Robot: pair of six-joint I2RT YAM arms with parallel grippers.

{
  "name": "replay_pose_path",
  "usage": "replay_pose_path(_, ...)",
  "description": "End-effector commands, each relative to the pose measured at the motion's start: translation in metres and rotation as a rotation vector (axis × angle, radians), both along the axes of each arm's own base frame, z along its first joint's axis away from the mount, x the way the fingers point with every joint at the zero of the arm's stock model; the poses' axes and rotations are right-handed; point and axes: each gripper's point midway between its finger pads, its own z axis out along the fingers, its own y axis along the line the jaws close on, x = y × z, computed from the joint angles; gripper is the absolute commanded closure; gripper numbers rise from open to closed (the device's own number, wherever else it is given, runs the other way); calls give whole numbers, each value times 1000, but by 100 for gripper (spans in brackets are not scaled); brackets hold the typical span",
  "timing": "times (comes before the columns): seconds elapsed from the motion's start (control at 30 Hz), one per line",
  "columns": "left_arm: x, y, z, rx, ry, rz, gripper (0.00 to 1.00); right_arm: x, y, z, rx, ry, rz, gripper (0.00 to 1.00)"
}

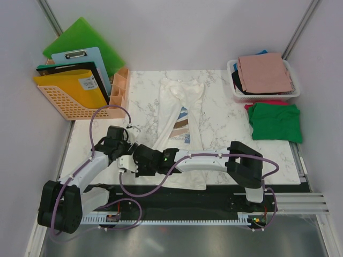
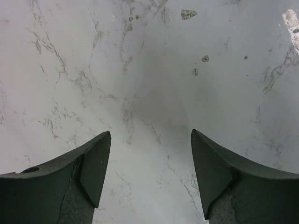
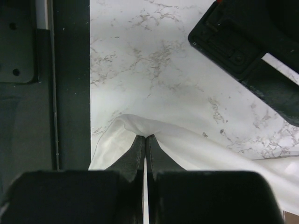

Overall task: Fold and stack the t-shirts
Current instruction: Fold the tshirt

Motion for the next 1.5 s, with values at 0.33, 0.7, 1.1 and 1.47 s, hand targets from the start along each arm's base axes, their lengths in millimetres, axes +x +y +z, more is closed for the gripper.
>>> replay_pose_path(0.33, 4, -6, 2, -33, -18, -18, 23, 10, -8, 62, 140, -91, -52, 100)
replay_pose_path(0.7, 4, -6, 1, -28, -11, -21, 23, -6, -59, 45, 74, -61, -59, 100)
replay_pose_path(1.1, 5, -4, 1, -18, -13, -10, 24, -11, -115, 44, 65, -34, -98, 100)
replay_pose_path(1.47, 7, -1, 0, -4, -7, -1, 24, -29, -144, 3, -8, 42, -79, 100)
